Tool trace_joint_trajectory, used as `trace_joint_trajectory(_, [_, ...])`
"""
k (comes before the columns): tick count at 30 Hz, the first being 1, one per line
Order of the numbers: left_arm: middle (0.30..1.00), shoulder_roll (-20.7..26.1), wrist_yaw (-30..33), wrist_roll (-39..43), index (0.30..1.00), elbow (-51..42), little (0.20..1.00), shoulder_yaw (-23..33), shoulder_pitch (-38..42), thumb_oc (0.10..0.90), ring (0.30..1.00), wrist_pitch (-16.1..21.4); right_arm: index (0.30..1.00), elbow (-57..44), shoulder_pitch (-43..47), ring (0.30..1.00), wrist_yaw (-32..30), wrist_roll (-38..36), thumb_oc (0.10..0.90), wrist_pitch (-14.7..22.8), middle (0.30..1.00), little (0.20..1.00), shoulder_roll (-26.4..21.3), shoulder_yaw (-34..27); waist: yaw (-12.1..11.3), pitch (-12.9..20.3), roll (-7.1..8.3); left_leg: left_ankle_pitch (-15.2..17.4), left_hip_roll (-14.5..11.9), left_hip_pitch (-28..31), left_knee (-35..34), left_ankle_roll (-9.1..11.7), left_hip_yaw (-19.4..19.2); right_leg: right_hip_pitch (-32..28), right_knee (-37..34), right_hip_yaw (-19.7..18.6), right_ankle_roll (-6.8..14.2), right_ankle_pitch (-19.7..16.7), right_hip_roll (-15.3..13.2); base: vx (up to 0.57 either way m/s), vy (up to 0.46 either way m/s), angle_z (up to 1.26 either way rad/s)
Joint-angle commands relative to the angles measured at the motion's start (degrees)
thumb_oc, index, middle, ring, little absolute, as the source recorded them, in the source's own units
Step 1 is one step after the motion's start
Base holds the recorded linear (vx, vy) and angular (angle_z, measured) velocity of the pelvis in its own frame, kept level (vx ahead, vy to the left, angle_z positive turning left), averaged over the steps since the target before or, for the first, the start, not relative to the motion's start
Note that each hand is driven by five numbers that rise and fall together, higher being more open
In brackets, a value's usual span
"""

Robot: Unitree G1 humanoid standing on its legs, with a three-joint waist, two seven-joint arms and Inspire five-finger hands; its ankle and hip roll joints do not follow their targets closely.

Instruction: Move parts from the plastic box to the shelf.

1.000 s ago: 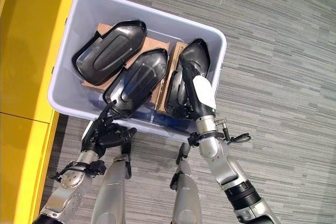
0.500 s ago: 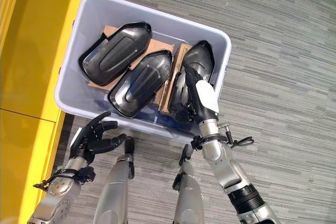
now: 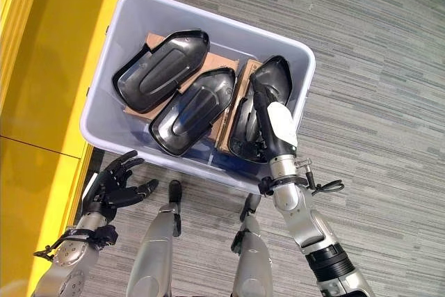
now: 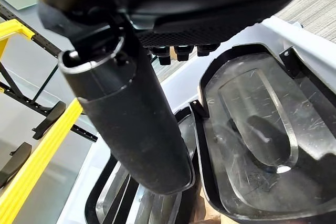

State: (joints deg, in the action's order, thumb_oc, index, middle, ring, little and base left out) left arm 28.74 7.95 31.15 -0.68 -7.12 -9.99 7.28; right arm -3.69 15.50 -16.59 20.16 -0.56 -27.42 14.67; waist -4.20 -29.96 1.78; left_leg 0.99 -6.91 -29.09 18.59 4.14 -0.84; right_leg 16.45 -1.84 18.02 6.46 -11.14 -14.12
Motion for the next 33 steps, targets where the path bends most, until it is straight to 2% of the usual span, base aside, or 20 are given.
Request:
trace_joint_trajectory(1, [1.000,4.23,-1.25,0.02,1.000,-5.85,1.000,2.82,-4.18,0.900,1.000,2.57,1.000,-9.45,0.30,1.000,-1.13,0.56,0.900,5.16,1.000,1.000,-2.39,-3.74,0.05,2.48,-0.96,-2.70,-2.78,3.58,-6.97,0.49,-2.67,-6.74,7.75,2.58,3.66,11.62,-3.76,0.00,0.000,0.00])
trace_joint_trajectory(16, [1.000,3.56,-1.08,-1.84,1.000,-1.15,1.000,5.92,-9.28,0.900,1.000,1.52,1.000,-11.07,-2.99,1.000,0.44,0.82,0.900,5.62,1.000,1.000,-3.22,-4.23,-0.16,1.71,-1.61,-2.87,-2.76,3.23,-6.99,0.46,-2.98,-6.45,7.92,2.78,3.65,11.95,-3.72,0.00,0.000,0.00])
trace_joint_trajectory(25, [1.000,2.08,0.70,-4.28,1.000,5.21,1.000,7.03,-8.87,0.900,1.000,0.65,1.000,-11.08,-3.06,1.000,0.10,0.95,0.900,5.25,1.000,1.000,-3.42,-4.07,-0.26,1.12,-1.84,-3.16,-2.58,2.99,-7.47,0.42,-3.21,-6.02,7.86,2.85,3.47,11.96,-3.62,0.01,-0.002,0.00])
trace_joint_trajectory(26, [1.000,1.68,0.97,-4.20,1.000,6.58,1.000,7.42,-8.67,0.900,1.000,0.63,1.000,-11.07,-3.11,1.000,-0.12,0.86,0.900,5.22,1.000,1.000,-3.42,-4.08,-0.20,0.94,-1.77,-1.97,-2.77,3.34,-7.28,0.88,-2.99,-6.28,7.92,2.31,3.83,12.79,-3.46,0.00,0.000,0.00])
trace_joint_trajectory(27, [1.000,1.69,0.97,-4.20,1.000,6.58,1.000,7.42,-8.60,0.900,1.000,0.66,1.000,-11.08,-3.06,1.000,-0.15,0.87,0.900,5.22,1.000,1.000,-3.42,-4.13,-0.20,0.70,-1.83,-3.11,-2.63,2.76,-7.25,0.37,-3.29,-5.80,7.88,2.73,3.47,11.89,-3.64,0.07,-0.020,0.00])
trace_joint_trajectory(28, [1.000,1.61,1.05,-4.18,1.000,6.83,1.000,7.47,-8.57,0.900,1.000,0.64,1.000,-11.09,-3.06,1.000,-0.15,0.83,0.900,5.21,1.000,1.000,-3.40,-4.07,-0.16,0.84,-1.76,-1.94,-2.75,3.26,-7.23,0.86,-3.02,-6.22,7.95,2.27,3.81,12.79,-3.45,0.00,0.000,0.00])
trace_joint_trajectory(33, [1.000,1.56,1.30,-4.89,1.000,6.77,1.000,6.93,-8.13,0.900,1.000,0.62,1.000,-11.33,-2.64,1.000,-0.11,0.79,0.900,5.22,1.000,1.000,-3.19,-3.36,0.11,0.22,-1.76,-1.69,-2.62,2.49,-6.78,0.58,-3.26,-5.25,8.34,1.98,3.79,12.67,-3.50,0.00,0.009,-0.02])
